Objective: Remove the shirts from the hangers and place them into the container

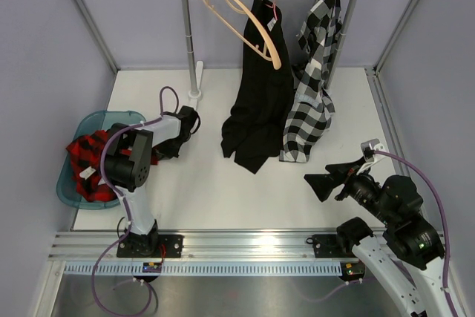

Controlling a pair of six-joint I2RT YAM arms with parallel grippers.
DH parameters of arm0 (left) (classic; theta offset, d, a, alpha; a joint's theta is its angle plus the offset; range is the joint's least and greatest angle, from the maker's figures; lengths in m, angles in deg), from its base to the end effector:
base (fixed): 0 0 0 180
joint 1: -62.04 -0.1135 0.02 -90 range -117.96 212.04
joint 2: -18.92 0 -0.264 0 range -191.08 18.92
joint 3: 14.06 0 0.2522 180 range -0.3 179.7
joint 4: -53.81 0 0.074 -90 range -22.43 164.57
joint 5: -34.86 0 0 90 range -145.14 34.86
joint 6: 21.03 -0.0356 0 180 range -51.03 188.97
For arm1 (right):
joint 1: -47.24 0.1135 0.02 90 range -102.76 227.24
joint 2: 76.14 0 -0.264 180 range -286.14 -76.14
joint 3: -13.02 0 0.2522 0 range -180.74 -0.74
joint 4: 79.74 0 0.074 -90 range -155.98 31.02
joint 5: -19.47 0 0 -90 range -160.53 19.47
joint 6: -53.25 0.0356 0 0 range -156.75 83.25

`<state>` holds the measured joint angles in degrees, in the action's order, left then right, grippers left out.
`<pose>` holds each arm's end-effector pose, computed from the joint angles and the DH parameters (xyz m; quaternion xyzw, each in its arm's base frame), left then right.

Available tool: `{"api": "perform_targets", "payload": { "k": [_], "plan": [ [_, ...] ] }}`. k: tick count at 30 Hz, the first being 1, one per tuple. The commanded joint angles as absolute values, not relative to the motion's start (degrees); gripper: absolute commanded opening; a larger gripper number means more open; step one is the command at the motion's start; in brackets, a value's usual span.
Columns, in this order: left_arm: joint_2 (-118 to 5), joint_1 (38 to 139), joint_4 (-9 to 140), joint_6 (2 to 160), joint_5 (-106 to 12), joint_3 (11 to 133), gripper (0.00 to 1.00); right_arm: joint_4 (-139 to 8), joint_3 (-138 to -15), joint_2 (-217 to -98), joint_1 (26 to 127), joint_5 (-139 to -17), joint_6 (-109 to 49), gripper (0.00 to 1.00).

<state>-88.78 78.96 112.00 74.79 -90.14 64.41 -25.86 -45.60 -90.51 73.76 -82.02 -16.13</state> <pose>0.3169 -0.0750 0.1388 0.0855 0.9497 0.2905 0.0803 0.0436 0.0297 0.3368 -0.1036 0.7558 0.3268 0.5579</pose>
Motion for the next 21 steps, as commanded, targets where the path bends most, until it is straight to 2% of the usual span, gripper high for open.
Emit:
{"api": "perform_targets", "payload": {
  "k": [1,8,21],
  "plan": [
    [-88.9,77.5,109.9,74.5,-92.7,64.4,0.00,-27.7,-45.4,-89.9,74.4,-82.3,-16.0,0.99],
    [-85.6,76.5,110.3,75.4,-93.8,64.3,0.00,-27.7,-45.4,-89.6,74.3,-82.1,-16.0,1.00],
    [-67.8,75.9,111.6,79.2,-103.8,67.2,0.00,-27.9,-45.2,-89.9,74.3,-82.3,-16.0,1.00]
  ]
}}
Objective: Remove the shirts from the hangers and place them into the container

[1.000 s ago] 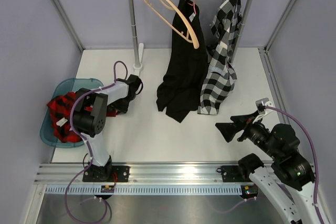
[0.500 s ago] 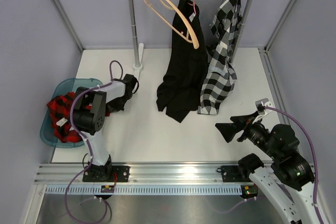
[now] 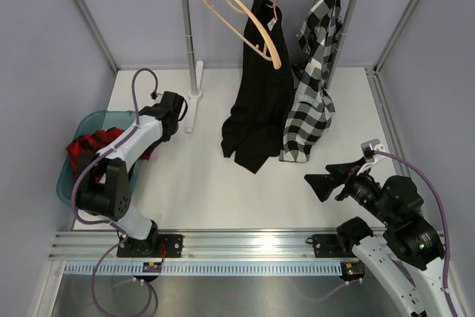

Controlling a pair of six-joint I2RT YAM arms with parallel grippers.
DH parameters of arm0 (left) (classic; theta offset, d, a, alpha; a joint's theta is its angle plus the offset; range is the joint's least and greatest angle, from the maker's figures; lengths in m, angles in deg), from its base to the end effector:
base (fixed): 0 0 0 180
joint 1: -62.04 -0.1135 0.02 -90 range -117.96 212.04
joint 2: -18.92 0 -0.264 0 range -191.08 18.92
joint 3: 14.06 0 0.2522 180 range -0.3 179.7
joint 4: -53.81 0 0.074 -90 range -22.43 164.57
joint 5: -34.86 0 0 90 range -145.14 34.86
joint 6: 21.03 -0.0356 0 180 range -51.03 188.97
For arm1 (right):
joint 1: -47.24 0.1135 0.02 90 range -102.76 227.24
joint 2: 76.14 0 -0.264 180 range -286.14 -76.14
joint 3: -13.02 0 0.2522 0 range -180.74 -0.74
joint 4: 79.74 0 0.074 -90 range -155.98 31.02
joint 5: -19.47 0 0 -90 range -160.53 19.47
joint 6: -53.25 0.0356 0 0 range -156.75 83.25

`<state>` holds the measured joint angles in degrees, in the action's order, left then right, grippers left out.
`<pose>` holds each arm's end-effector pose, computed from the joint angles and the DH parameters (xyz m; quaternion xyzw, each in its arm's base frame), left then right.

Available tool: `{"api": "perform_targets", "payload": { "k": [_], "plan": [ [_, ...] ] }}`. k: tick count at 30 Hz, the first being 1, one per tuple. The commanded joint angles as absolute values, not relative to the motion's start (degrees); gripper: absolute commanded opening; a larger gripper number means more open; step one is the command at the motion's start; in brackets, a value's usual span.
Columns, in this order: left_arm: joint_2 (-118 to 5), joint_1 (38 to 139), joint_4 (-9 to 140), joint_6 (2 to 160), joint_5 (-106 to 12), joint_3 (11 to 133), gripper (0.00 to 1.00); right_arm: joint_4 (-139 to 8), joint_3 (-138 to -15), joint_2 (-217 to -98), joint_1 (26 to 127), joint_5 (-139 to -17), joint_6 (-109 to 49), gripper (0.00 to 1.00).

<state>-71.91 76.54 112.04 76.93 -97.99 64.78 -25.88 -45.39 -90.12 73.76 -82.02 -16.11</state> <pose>0.3008 -0.0528 0.2309 -0.0103 0.9191 0.3218 0.2269 0.0428 0.0293 0.3360 -0.1036 0.7547 0.3273 0.5591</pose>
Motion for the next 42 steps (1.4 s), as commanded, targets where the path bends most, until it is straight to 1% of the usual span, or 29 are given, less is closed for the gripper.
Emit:
{"api": "perform_targets", "payload": {
  "k": [1,4,5,7,8,11,17,21,23,27,28,30,31,32,33,34,35,36,38,42],
  "plan": [
    [-66.5,75.2,111.3,79.6,-104.2,67.6,0.00,-27.8,-45.3,-89.9,74.4,-82.3,-16.1,0.99],
    [-62.9,69.4,110.6,82.7,-104.9,69.6,0.00,-27.5,-45.7,-89.9,74.3,-82.5,-16.4,0.99],
    [-62.5,65.2,110.6,83.6,-104.9,70.3,0.00,-27.3,-45.7,-89.9,74.4,-82.6,-16.5,1.00],
    [-61.8,59.7,109.6,86.1,-102.4,70.4,0.00,-27.4,-45.7,-89.6,74.3,-82.7,-16.5,1.00],
    [-61.6,54.7,109.0,86.8,-101.4,70.1,0.00,-27.6,-45.6,-89.5,74.3,-82.8,-16.6,1.00],
    [-62.1,47.6,107.2,88.7,-97.5,69.7,0.00,-27.8,-45.3,-89.2,74.4,-83.2,-16.8,1.00],
    [-70.5,42.4,106.9,90.2,-91.7,68.7,0.00,-28.0,-45.2,-88.7,74.4,-83.4,-17.2,1.00],
    [-74.1,41.6,106.0,91.2,-87.1,66.2,0.00,-28.1,-45.1,-88.5,74.4,-83.5,-17.2,0.99],
    [-77.0,41.2,106.4,91.5,-86.7,65.4,0.00,-28.2,-45.0,-88.5,74.3,-83.4,-17.1,1.00],
    [-78.5,39.3,105.5,91.6,-82.1,63.5,0.01,-28.2,-45.1,-88.5,74.4,-83.4,-17.1,0.99],
    [-77.9,38.4,105.1,92.0,-80.9,63.2,0.07,-28.2,-45.1,-88.6,74.4,-83.3,-17.2,0.99],
    [-74.9,38.0,105.0,92.3,-78.3,63.2,0.15,-27.9,-45.5,-88.8,74.3,-83.0,-17.2,1.00],
    [-73.4,38.0,105.3,92.4,-77.9,63.5,0.23,-27.7,-45.7,-89.1,74.4,-82.9,-17.2,1.00],
    [-71.8,38.0,105.8,92.8,-77.1,63.9,0.28,-27.5,-46.0,-89.1,74.4,-82.7,-17.3,1.00],
    [-67.9,38.0,106.2,93.1,-75.9,64.7,0.36,-27.4,-46.4,-89.2,74.4,-82.6,-17.4,0.99],
    [-65.6,38.0,106.2,93.7,-74.8,65.1,0.46,-27.3,-46.7,-89.4,74.3,-82.1,-17.5,0.99],
    [-63.4,38.0,106.4,93.8,-73.8,65.3,0.66,-26.9,-47.1,-89.6,74.4,-82.0,-17.5,0.99],
    [-61.3,38.0,106.9,94.1,-72.5,66.7,0.72,-26.7,-48.1,-89.8,74.3,-81.7,-17.7,0.99],
    [-55.5,38.0,108.9,94.0,-70.7,68.4,0.81,-25.8,-49.3,-90.1,74.4,-80.6,-17.9,0.99],
    [-47.4,38.1,112.8,92.4,-66.3,72.8,0.87,-24.6,-52.9,-91.3,74.4,-78.7,-19.1,0.99]
  ]
}}
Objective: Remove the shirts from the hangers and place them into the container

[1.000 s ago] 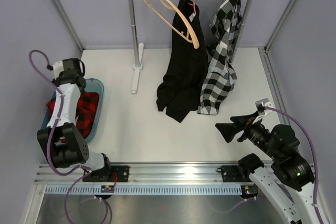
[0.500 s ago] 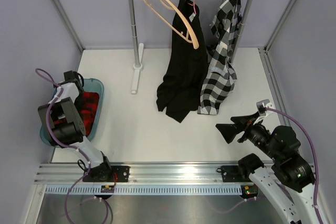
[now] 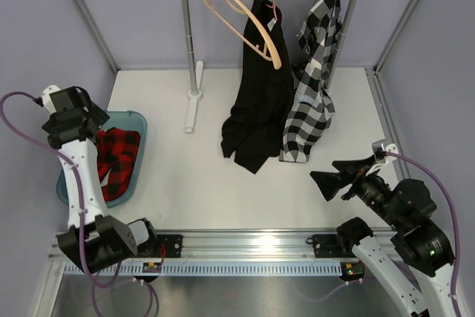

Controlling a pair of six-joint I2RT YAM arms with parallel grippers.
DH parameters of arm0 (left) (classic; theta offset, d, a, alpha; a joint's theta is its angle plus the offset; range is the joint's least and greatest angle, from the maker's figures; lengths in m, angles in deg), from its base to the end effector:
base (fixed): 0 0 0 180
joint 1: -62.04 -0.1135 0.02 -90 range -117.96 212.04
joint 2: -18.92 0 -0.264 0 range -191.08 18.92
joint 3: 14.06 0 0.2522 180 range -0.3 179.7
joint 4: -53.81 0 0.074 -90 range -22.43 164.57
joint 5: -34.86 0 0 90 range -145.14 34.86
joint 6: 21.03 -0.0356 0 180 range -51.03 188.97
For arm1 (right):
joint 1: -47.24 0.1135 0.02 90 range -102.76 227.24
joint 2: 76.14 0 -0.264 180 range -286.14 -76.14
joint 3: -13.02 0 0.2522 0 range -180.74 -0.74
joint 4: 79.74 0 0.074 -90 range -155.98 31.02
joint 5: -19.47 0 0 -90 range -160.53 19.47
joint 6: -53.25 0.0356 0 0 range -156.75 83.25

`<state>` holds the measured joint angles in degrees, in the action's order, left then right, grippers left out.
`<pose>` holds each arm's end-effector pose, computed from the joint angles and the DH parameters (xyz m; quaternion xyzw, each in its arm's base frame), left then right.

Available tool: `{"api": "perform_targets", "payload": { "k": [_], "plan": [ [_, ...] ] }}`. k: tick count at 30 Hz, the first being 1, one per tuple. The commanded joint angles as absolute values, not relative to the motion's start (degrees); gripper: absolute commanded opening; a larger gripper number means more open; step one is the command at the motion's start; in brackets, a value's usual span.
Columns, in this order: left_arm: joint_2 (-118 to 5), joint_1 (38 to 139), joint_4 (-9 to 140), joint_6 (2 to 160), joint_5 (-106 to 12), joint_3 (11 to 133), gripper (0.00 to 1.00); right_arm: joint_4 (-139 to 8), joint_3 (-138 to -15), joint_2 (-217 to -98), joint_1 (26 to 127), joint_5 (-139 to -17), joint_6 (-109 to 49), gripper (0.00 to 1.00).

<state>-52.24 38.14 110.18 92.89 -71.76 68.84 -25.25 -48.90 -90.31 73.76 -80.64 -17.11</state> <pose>0.2323 0.1141 0.3387 -0.4210 0.8120 0.1333 0.3816 0.0347 0.0243 0.3520 -0.1031 0.7397 0.3200 0.5829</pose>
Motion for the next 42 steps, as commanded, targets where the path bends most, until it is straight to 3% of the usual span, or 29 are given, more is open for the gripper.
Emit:
{"api": "perform_targets", "payload": {
  "k": [1,9,22,42],
  "plan": [
    [-45.7,38.7,113.4,92.3,-65.3,73.4,0.89,-24.3,-53.6,-91.8,74.3,-77.7,-19.3,0.99],
    [-29.3,47.3,116.4,88.1,-57.4,73.8,0.99,-18.9,-61.5,-94.6,74.3,-70.5,-21.9,1.00],
    [-1.8,64.5,123.2,81.3,-56.9,70.3,0.99,-12.6,-68.6,-94.0,74.3,-55.2,-27.0,0.99],
    [9.4,67.9,124.4,81.4,-60.7,59.8,0.99,-16.7,-61.8,-82.4,74.4,-52.9,-28.5,0.99]
  ]
}}
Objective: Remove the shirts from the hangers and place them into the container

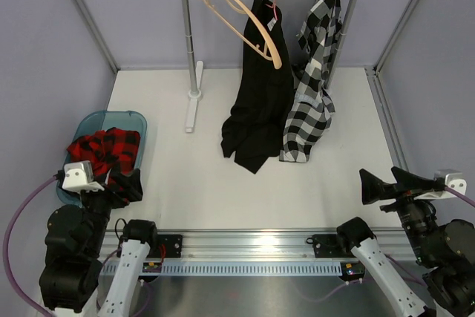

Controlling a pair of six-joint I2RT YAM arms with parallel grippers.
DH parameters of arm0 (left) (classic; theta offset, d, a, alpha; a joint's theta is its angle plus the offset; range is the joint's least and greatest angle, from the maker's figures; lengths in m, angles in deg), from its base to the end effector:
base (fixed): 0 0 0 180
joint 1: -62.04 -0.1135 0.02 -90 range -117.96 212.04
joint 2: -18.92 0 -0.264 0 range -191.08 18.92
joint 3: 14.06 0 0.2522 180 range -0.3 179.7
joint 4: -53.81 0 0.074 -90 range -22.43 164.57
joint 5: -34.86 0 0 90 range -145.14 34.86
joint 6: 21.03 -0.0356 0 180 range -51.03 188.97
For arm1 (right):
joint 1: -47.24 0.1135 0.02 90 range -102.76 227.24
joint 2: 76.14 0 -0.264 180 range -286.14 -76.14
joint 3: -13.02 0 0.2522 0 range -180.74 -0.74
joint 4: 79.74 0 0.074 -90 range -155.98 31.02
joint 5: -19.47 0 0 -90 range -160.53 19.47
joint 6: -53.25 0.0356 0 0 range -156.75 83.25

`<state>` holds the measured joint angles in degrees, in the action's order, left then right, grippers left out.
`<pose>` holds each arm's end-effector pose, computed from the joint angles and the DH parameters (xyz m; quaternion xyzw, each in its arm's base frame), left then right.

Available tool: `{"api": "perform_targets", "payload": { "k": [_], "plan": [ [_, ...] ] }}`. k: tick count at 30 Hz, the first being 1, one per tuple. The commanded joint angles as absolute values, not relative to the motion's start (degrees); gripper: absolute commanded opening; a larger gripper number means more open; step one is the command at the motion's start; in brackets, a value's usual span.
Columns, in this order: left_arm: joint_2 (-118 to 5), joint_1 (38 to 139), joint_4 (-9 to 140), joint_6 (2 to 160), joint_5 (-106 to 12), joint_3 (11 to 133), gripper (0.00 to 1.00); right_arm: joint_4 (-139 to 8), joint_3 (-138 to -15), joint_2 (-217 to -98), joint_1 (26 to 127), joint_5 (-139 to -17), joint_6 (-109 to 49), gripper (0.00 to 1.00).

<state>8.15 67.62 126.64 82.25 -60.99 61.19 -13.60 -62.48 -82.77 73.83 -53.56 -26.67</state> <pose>-0.0220 0.0058 0.3745 -0.0840 0.7518 -0.0689 0.6504 -0.0342 -0.0287 0.3844 0.0077 0.6908 0.1285 0.7115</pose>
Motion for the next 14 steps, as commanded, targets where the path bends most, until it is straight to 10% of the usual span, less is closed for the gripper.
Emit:
{"api": "perform_targets", "payload": {
  "k": [1,14],
  "plan": [
    [9.4,67.9,124.6,81.4,-60.1,59.8,0.99,-17.2,-61.5,-82.5,74.3,-53.3,-28.5,0.99],
    [8.5,67.9,124.6,81.7,-59.5,59.6,0.99,-19.1,-59.8,-82.4,74.3,-54.1,-28.8,0.99]
  ]
}}
